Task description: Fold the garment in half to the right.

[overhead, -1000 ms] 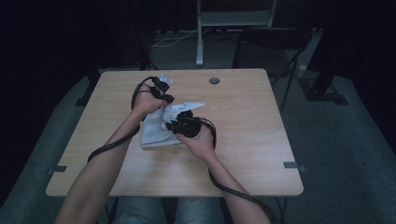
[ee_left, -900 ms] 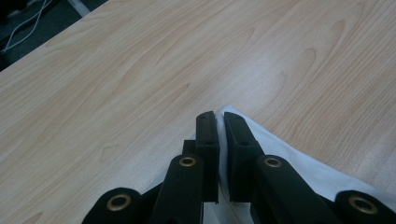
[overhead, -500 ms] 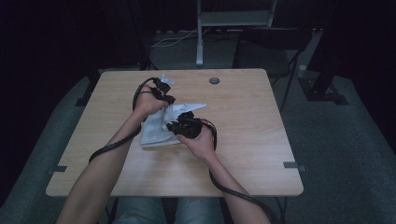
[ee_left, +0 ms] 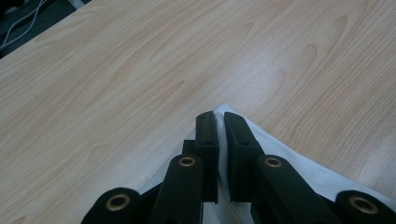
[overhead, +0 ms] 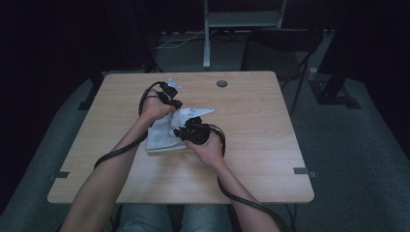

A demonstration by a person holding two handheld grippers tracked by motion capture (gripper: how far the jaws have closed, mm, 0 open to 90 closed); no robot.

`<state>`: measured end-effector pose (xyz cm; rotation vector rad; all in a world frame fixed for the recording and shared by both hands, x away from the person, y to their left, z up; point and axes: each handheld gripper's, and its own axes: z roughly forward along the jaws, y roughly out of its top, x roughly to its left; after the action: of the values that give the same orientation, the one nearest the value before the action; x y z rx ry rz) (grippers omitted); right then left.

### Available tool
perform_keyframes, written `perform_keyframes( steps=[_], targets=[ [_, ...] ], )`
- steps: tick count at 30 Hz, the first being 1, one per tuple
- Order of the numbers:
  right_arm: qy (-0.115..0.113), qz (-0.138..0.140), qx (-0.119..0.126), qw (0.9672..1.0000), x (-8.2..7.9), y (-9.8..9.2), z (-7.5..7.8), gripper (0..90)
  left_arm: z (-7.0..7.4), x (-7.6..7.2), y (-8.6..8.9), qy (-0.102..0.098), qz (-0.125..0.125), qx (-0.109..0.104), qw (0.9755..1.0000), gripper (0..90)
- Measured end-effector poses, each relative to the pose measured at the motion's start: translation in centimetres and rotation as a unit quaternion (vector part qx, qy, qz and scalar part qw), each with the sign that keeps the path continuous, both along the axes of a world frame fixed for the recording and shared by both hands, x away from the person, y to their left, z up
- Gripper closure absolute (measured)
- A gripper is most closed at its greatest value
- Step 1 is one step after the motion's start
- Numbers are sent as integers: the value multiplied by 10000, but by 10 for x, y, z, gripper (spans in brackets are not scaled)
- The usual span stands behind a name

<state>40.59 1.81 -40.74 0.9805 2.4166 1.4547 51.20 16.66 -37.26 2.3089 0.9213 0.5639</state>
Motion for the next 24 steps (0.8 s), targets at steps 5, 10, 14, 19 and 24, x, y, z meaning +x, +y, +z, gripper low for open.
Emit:
perform_keyframes(
  steps=[5, 10, 14, 19, 24],
  targets=[
    [14, -21, 2, 10000, 0, -1, -2, 809, -2, 0, 0, 10, 6, -6, 10000, 854],
    [17, -18, -13, 10000, 0, -2, -3, 809, -3, 1, -1, 19, 17, -4, 10000, 854],
    [34, -25, -12, 10000, 0, -2, -4, 809, -5, 1, -2, 31, 28, -6, 10000, 854],
    [41, -24, -21, 10000, 0, -2, -5, 809, -5, 1, -2, 41, 22, 3, 10000, 854],
    [42, -27, -28, 10000, 0, -2, -6, 809, -6, 1, -2, 39, 27, 3, 10000, 854]
  ],
)
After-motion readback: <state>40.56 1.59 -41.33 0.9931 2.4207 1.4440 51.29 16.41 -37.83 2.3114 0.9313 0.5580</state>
